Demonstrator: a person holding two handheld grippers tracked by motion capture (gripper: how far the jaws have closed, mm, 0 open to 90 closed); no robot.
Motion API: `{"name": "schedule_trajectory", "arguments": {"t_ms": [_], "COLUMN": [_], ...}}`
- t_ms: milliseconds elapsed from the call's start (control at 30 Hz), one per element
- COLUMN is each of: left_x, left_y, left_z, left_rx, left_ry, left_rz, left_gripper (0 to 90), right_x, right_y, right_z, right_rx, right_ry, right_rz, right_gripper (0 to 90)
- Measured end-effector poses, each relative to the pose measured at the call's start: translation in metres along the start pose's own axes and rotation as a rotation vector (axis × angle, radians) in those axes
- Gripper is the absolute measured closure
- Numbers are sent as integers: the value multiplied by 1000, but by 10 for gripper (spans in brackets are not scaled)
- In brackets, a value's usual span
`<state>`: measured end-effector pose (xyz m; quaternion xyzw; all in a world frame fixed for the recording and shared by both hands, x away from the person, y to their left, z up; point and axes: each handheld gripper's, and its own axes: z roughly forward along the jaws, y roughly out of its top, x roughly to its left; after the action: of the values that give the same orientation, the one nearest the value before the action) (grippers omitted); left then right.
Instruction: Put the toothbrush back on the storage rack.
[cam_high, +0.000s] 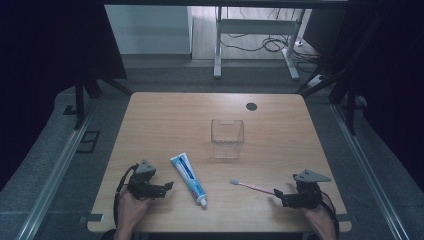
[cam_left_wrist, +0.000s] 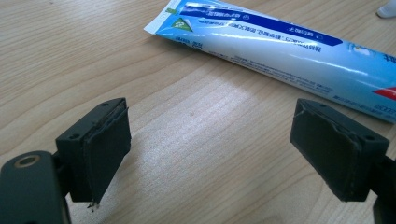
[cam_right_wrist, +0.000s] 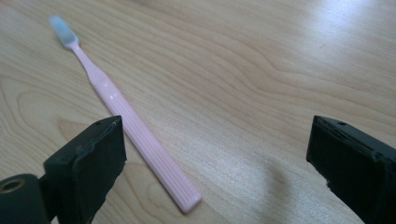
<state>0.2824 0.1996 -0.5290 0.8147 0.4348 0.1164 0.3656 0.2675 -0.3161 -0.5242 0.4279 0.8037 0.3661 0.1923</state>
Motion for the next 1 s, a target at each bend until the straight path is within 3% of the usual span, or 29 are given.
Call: {"name": "schedule_trajectory", "arguments": {"t_ms": [133, 300, 433, 467, 567, 633, 733, 1000], "left_x": [-2, -3, -4, -4, -5, -5, -6, -7], "left_y": [0, 1, 1, 1, 1, 1, 2, 2], "left_z": [1, 0, -1, -1, -1, -1, 0, 1], "left_rx": [8, -4, -18, -19, -20, -19, -17, -10], "left_ry": [1, 5, 9, 11, 11, 10, 13, 15], "left_rz": [19, 30, 43, 44, 50, 54, 61, 72], "left_gripper": [125, 126, 127, 127, 128, 128, 128, 130], "right_x": [0, 1, 1, 1, -1, -1, -1, 1], "right_y": [3, 5, 9, 11, 13, 14, 15, 15], "right_z": [-2, -2, -4, -5, -6, -7, -7, -2], "right_rx": [45, 85, 98, 91, 76, 71, 76, 96], "right_ry": [25, 39, 53, 54, 69, 81, 102, 103], "right_rz": [45, 39, 40, 35, 29, 28, -26, -63], "right_gripper": [134, 181, 400, 493, 655, 697, 891, 900]}}
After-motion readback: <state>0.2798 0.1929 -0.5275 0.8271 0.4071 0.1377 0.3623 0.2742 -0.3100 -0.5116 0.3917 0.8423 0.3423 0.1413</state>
